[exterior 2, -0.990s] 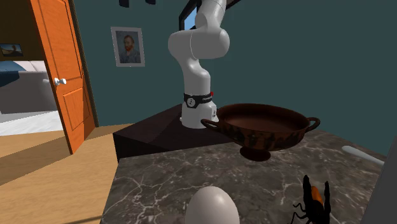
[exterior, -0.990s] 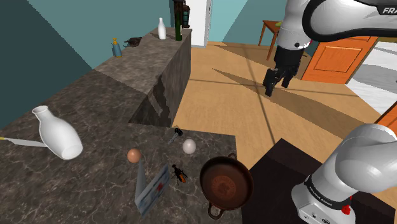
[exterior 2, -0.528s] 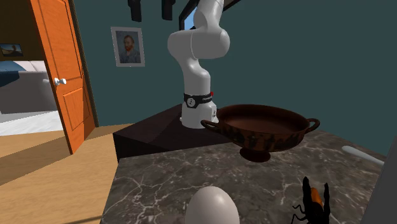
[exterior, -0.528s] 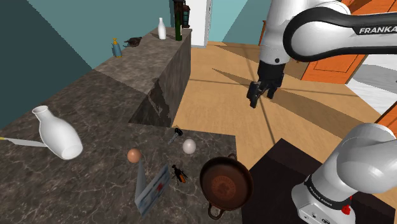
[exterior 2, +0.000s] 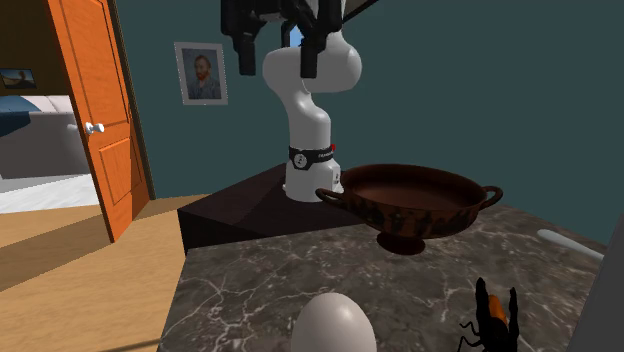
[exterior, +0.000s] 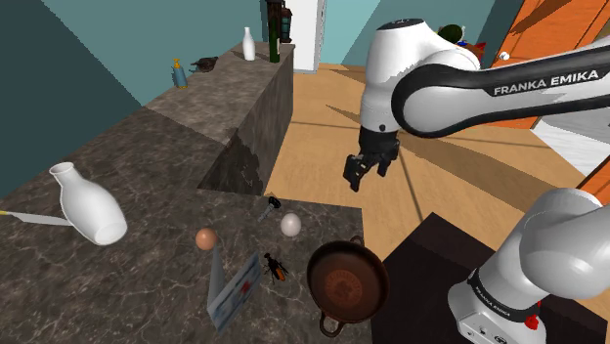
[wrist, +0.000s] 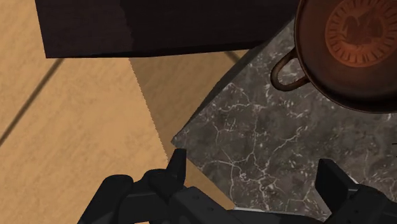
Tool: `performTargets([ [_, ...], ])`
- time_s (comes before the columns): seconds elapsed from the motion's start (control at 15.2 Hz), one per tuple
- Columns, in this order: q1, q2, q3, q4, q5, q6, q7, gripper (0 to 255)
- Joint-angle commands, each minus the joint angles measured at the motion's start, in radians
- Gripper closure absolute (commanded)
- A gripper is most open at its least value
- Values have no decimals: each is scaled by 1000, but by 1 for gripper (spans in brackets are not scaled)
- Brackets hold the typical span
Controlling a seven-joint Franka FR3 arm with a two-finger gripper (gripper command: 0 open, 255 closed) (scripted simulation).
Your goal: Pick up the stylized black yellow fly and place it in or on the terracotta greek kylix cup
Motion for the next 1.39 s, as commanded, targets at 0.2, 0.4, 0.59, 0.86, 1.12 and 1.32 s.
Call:
performTargets([
  [0.2,23,149,90,30,21,128,96,0],
  [0.4,30,249,140,63,12,199,157,0],
  [0.59,35,356,188,107,-17,263,225,0],
  [0.86,44,510,240,182,-88,335,331,0],
  [1.12,76,671,263,278,-191,384,448,0],
  [1.32,120,792,258,363,-271,405,530,0],
])
